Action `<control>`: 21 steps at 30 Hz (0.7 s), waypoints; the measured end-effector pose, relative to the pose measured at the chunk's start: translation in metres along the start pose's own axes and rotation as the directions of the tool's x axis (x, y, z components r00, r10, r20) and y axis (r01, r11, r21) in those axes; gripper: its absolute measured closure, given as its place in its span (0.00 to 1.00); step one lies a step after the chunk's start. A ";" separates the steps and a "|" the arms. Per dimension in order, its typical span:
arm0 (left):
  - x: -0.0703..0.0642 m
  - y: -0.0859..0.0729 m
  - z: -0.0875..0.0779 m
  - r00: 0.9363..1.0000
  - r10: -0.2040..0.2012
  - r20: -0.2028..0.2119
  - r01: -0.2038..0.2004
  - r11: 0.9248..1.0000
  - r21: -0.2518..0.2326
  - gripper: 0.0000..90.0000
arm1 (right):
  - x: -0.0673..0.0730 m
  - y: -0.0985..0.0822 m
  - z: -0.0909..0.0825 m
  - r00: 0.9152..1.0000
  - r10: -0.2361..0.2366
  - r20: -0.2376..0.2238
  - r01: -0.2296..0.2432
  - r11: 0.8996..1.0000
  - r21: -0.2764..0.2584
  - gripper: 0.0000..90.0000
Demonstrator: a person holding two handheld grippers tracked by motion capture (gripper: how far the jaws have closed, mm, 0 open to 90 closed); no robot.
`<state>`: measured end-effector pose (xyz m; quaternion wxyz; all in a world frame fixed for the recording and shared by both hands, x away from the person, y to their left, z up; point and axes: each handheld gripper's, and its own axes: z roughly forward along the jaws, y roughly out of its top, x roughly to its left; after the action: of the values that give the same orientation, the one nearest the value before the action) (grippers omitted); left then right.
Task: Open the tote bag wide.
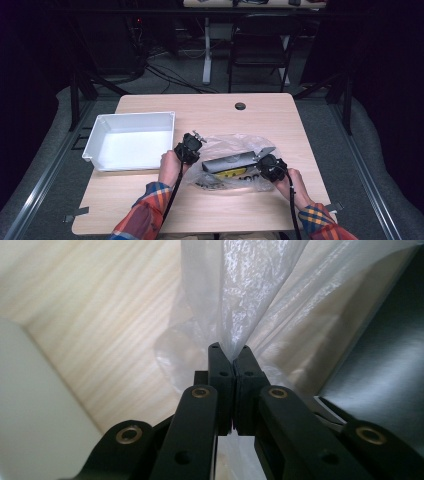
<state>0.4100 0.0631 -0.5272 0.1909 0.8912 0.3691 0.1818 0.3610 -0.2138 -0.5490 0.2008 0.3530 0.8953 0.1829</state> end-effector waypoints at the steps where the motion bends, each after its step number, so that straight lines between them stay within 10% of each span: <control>1: -0.001 0.000 0.001 1.000 0.005 -0.010 -0.005 1.000 0.004 0.99 | 0.000 -0.001 -0.002 1.000 -0.009 -0.005 0.009 1.000 0.009 1.00; 9: -0.003 0.001 0.001 0.993 0.032 -0.116 -0.032 0.999 0.008 0.99 | 0.002 -0.014 -0.019 0.998 -0.037 -0.055 0.040 0.998 0.045 1.00; 14: -0.001 0.001 0.005 0.997 0.020 -0.079 -0.019 1.000 0.018 0.97 | 0.002 -0.014 -0.015 0.997 -0.049 -0.053 0.053 0.996 0.071 1.00; 21: 0.007 0.000 -0.022 1.000 0.012 0.009 -0.011 0.999 -0.050 0.57 | -0.002 -0.012 -0.024 0.991 -0.035 -0.130 0.036 0.999 0.003 0.74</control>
<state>0.4043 0.0733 -0.5067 0.2139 0.8892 0.3584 0.1877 0.3438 -0.2272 -0.5336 0.1445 0.3251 0.9131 0.1994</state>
